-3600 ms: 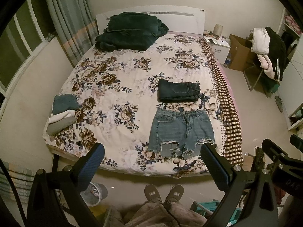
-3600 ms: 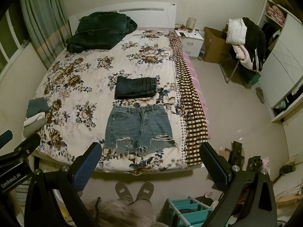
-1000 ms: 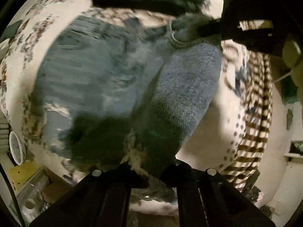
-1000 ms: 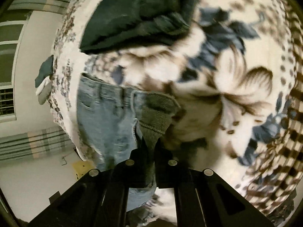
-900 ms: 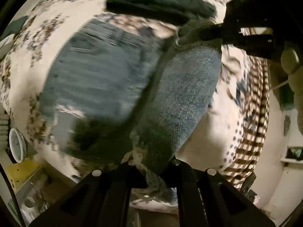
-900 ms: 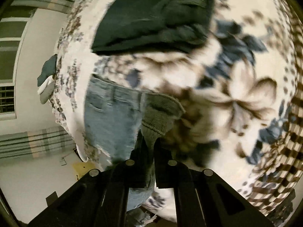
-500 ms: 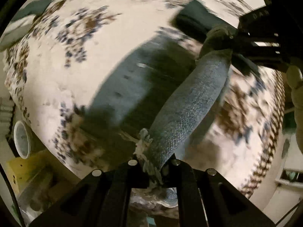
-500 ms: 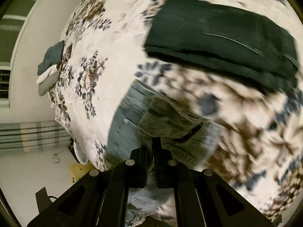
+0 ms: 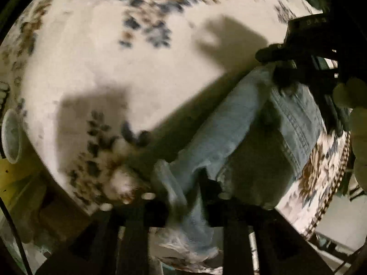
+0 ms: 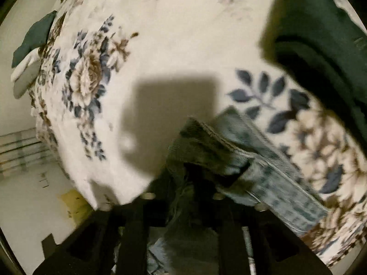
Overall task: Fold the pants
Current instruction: 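Lift the hems with both grippers and fold them over toward the waistband, then lay the folded hems onto the waistband and open both grippers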
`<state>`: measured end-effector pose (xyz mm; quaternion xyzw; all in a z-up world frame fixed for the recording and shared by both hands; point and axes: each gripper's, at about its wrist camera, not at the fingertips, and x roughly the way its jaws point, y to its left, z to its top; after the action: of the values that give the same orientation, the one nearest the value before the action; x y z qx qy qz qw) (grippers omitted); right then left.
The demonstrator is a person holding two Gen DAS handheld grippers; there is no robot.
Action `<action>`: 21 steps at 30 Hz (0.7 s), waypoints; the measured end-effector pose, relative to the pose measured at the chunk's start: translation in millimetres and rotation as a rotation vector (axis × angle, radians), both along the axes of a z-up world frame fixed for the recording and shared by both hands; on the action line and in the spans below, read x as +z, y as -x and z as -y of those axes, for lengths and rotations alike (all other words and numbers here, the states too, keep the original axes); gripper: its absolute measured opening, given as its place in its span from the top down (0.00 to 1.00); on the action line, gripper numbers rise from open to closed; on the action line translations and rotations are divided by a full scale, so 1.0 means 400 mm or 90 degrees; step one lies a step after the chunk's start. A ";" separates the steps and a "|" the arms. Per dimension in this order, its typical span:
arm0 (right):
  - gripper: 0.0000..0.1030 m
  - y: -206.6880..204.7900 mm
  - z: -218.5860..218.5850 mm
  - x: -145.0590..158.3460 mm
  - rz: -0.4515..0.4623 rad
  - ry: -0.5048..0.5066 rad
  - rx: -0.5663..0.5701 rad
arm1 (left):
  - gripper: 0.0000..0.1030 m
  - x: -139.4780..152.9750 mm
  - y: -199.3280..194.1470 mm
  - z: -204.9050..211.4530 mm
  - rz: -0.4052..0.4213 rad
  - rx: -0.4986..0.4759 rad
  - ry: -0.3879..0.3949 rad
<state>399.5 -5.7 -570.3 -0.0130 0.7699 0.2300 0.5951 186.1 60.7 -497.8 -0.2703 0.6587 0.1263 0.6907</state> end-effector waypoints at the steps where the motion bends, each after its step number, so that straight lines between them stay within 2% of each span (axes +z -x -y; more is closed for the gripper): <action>1: 0.41 -0.001 -0.007 0.005 -0.010 -0.019 0.000 | 0.58 0.009 0.007 -0.008 0.001 0.005 -0.007; 2: 0.36 0.002 -0.010 0.013 -0.012 -0.032 0.002 | 0.52 0.017 0.014 -0.014 0.003 0.007 -0.013; 4: 0.27 0.013 -0.014 0.036 -0.004 -0.046 0.012 | 0.27 0.033 0.018 -0.022 0.002 0.009 -0.040; 5: 0.26 0.020 -0.010 0.049 0.005 -0.045 0.018 | 0.25 0.043 0.021 -0.026 0.003 0.006 -0.059; 7: 0.17 0.031 0.004 0.070 0.022 -0.035 0.026 | 0.25 0.056 0.025 -0.030 0.006 0.006 -0.077; 10: 0.13 0.043 0.054 0.096 0.035 -0.028 0.015 | 0.25 0.059 0.034 -0.026 0.003 0.013 -0.080; 16: 0.08 0.077 0.214 0.155 0.084 -0.012 -0.005 | 0.25 0.050 0.034 0.000 -0.004 0.032 -0.097; 21: 0.08 0.105 0.354 0.137 0.067 -0.011 -0.028 | 0.25 0.039 0.071 0.032 -0.029 0.074 -0.107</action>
<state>357.6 -147.3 -515.6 -0.0030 0.7356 0.2228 0.6397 157.8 47.9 -482.2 -0.2464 0.6445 0.2274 0.6871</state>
